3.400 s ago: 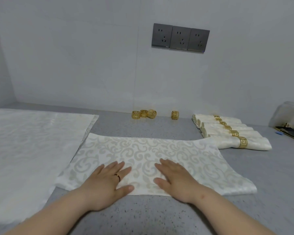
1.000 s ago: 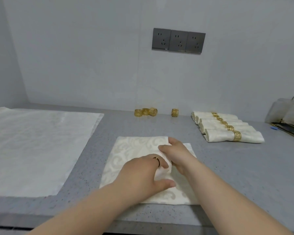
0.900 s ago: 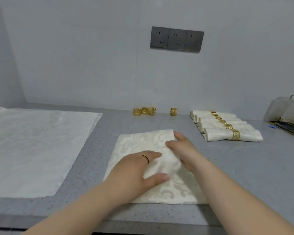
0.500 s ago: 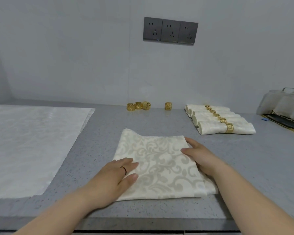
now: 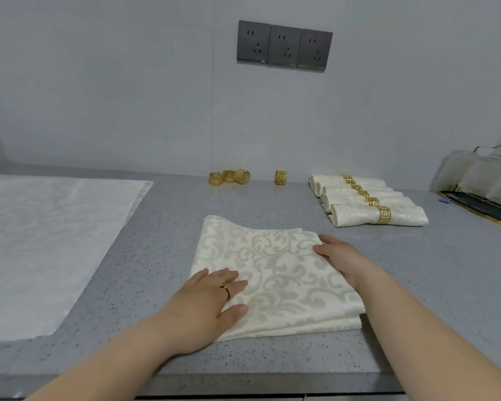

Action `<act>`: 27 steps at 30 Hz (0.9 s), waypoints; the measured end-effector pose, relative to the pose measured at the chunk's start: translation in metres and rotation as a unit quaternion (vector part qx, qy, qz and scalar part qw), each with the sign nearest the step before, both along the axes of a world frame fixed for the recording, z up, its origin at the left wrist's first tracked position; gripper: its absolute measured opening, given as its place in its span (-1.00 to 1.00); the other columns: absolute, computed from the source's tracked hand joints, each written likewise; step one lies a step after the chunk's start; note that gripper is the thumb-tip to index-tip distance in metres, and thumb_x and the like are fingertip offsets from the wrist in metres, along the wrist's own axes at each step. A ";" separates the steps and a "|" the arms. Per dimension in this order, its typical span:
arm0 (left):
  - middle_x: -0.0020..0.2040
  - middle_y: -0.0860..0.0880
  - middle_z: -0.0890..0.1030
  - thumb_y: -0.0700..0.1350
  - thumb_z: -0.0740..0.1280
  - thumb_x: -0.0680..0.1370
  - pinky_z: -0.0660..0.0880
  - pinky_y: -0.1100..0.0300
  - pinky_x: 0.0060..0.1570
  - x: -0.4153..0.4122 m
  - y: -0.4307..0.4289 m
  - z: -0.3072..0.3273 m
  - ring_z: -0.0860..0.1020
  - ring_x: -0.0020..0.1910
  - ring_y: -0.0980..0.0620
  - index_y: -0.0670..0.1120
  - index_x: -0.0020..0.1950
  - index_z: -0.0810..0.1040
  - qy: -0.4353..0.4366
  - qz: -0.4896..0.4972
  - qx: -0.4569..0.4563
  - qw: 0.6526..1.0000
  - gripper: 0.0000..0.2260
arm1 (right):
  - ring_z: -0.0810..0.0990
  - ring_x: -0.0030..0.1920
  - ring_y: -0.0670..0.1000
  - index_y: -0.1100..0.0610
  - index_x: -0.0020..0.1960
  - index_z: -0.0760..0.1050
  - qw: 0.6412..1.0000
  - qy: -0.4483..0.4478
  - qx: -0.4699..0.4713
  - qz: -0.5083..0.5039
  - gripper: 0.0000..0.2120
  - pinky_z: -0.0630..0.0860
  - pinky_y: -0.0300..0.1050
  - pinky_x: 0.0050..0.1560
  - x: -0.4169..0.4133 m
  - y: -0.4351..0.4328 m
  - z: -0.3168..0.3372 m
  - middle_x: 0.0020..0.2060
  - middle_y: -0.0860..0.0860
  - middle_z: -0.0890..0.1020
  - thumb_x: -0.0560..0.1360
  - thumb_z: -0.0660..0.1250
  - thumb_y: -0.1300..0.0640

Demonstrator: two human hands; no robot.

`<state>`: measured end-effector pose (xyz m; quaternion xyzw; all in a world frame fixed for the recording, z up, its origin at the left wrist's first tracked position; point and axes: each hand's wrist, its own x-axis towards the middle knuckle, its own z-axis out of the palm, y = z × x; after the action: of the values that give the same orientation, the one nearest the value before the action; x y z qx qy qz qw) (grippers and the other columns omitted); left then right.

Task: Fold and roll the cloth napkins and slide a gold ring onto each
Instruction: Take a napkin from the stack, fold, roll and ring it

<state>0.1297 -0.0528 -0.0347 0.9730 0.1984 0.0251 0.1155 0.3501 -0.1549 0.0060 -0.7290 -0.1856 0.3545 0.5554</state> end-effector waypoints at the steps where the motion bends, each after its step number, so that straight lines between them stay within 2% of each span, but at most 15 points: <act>1: 0.52 0.16 -0.05 0.50 -0.62 -0.10 -0.33 0.36 0.30 0.000 0.000 -0.001 -0.13 0.47 0.26 0.12 0.51 -0.01 0.004 0.003 0.002 1.000 0.24 | 0.50 -0.27 0.02 0.16 0.47 0.13 1.000 -0.005 -0.005 0.004 -0.51 0.50 -0.28 -0.53 -0.001 0.000 0.001 0.25 0.21 0.46 0.57 0.15 0.27; 3: 0.52 0.17 -0.08 0.49 -0.62 -0.12 -0.33 0.36 0.29 0.000 0.000 -0.001 -0.14 0.47 0.26 0.12 0.51 -0.03 0.010 0.007 0.005 1.000 0.25 | 0.51 -0.26 0.03 0.14 0.45 0.17 0.998 -0.041 -0.034 0.019 -0.53 0.48 -0.30 -0.53 -0.004 0.000 0.004 0.09 0.16 0.52 0.57 0.17 0.24; 4: 0.52 0.17 -0.09 0.49 -0.63 -0.12 -0.33 0.36 0.29 0.000 0.000 -0.002 -0.14 0.47 0.26 0.12 0.51 -0.04 0.012 0.008 0.007 1.000 0.25 | 0.52 -0.21 0.06 0.13 0.43 0.19 0.995 -0.079 -0.061 0.025 -0.56 0.49 -0.27 -0.45 -0.006 0.001 0.005 0.08 0.14 0.52 0.57 0.17 0.21; 6: 0.52 0.18 -0.09 0.49 -0.63 -0.13 -0.33 0.36 0.29 0.001 0.001 -0.003 -0.15 0.46 0.27 0.13 0.51 -0.05 0.010 0.011 0.012 1.000 0.25 | 0.48 -0.03 0.09 0.14 0.47 0.12 0.975 -0.190 -0.114 0.028 -0.50 0.45 -0.18 -0.16 -0.006 0.007 0.009 0.18 0.16 0.46 0.57 0.16 0.19; 8: 0.51 0.19 -0.10 0.48 -0.63 -0.12 -0.33 0.36 0.29 0.001 0.001 -0.005 -0.16 0.43 0.31 0.12 0.51 -0.05 0.008 0.013 0.015 1.000 0.24 | 0.40 0.21 0.13 0.13 0.48 0.07 0.924 -0.338 -0.175 0.043 -0.49 0.37 -0.11 0.12 -0.010 0.012 0.015 0.30 0.16 0.38 0.57 0.13 0.20; 10: 0.52 0.18 -0.10 0.47 -0.64 -0.11 -0.33 0.36 0.29 0.001 0.001 -0.006 -0.16 0.44 0.31 0.12 0.51 -0.06 0.007 0.010 0.024 1.000 0.24 | 0.18 0.42 0.11 0.10 0.48 0.08 0.842 -0.491 -0.213 0.068 -0.50 0.19 -0.10 0.35 -0.025 0.011 0.023 0.42 0.10 0.24 0.57 0.10 0.20; 12: 0.52 0.17 -0.10 0.51 -0.60 -0.07 -0.32 0.36 0.29 0.002 0.001 -0.005 -0.15 0.47 0.25 0.11 0.51 -0.05 0.007 0.005 0.033 0.999 0.21 | 0.09 0.46 0.04 0.09 0.48 0.07 0.801 -0.559 -0.177 0.123 -0.51 0.05 -0.16 0.41 -0.052 0.011 0.024 0.47 0.04 0.17 0.58 0.07 0.22; 13: 0.52 0.16 -0.10 0.53 -0.52 0.00 -0.32 0.36 0.29 0.002 0.001 -0.006 -0.15 0.47 0.24 0.10 0.51 -0.05 0.006 0.004 0.036 0.999 0.15 | 0.09 0.47 0.03 0.09 0.49 0.05 0.797 -0.561 -0.159 0.159 -0.50 0.02 -0.18 0.42 -0.067 0.012 0.019 0.47 0.03 0.15 0.58 0.07 0.23; 15: 0.53 0.14 -0.09 0.39 -0.41 0.14 -0.31 0.37 0.28 0.002 -0.001 -0.006 -0.14 0.48 0.23 0.09 0.51 -0.04 -0.004 0.007 0.040 0.999 -0.04 | 0.06 0.48 0.02 0.10 0.50 0.00 0.797 -0.538 -0.152 0.229 -0.49 -0.02 -0.16 0.45 -0.093 0.015 -0.001 0.49 0.03 0.09 0.59 0.06 0.20; 16: 0.53 0.14 -0.09 0.34 -0.41 0.14 -0.31 0.37 0.28 0.002 0.000 -0.005 -0.14 0.48 0.23 0.09 0.51 -0.04 -0.003 0.008 0.039 0.999 -0.06 | 0.03 0.49 0.02 0.10 0.51 -0.03 0.798 -0.521 -0.163 0.255 -0.49 -0.04 -0.14 0.46 -0.100 0.017 -0.013 0.50 0.04 0.06 0.60 0.05 0.16; 17: 0.53 0.13 -0.09 0.39 -0.41 0.12 -0.30 0.37 0.28 0.001 0.000 -0.005 -0.14 0.48 0.22 0.09 0.51 -0.05 0.002 0.011 0.034 0.999 -0.02 | 0.00 0.50 0.02 0.11 0.51 -0.05 0.796 -0.511 -0.178 0.272 -0.50 -0.06 -0.13 0.47 -0.103 0.018 -0.024 0.51 0.06 0.03 0.61 0.01 0.12; 19: 0.53 0.13 -0.11 0.54 -0.53 -0.06 -0.31 0.36 0.29 0.001 0.001 -0.006 -0.15 0.48 0.22 0.08 0.51 -0.06 0.015 0.015 0.027 0.999 0.21 | -0.05 0.51 0.02 0.12 0.51 -0.06 0.782 -0.514 -0.212 0.280 -0.51 -0.12 -0.12 0.48 -0.095 0.017 -0.036 0.51 0.07 -0.01 0.63 -0.06 0.05; 20: 0.53 0.13 -0.12 0.51 -0.61 -0.14 -0.31 0.36 0.29 0.001 0.001 -0.006 -0.16 0.48 0.21 0.08 0.52 -0.07 0.023 0.019 0.024 0.999 0.28 | -0.07 0.51 0.02 0.12 0.51 -0.07 0.778 -0.518 -0.226 0.275 -0.51 -0.14 -0.11 0.48 -0.086 0.015 -0.036 0.51 0.07 -0.03 0.63 -0.08 0.02; 24: 0.53 0.07 -0.18 0.49 -0.63 -0.21 -0.31 0.31 0.31 0.000 0.002 0.000 -0.20 0.49 0.15 0.05 0.52 -0.13 0.055 0.026 0.001 0.998 0.32 | -0.13 0.51 -0.01 0.09 0.52 -0.10 0.771 -0.509 -0.269 0.271 -0.46 -0.20 -0.12 0.47 -0.051 0.005 -0.031 0.52 0.03 -0.10 0.61 -0.13 -0.10; 27: 0.53 0.03 -0.17 0.53 -0.58 -0.23 -0.28 0.23 0.38 0.007 0.014 0.005 -0.19 0.50 0.11 0.02 0.52 -0.14 0.085 0.044 0.010 0.995 0.35 | -0.17 0.51 -0.03 0.06 0.52 -0.13 0.758 -0.513 -0.294 0.276 -0.32 -0.23 -0.14 0.46 -0.043 0.001 -0.031 0.51 0.01 -0.13 0.51 -0.22 -0.28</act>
<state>0.1365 -0.0386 -0.0299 0.9631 0.2494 -0.0504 0.0872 0.3068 -0.1541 -0.0252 -0.8461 -0.5229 0.1028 0.0134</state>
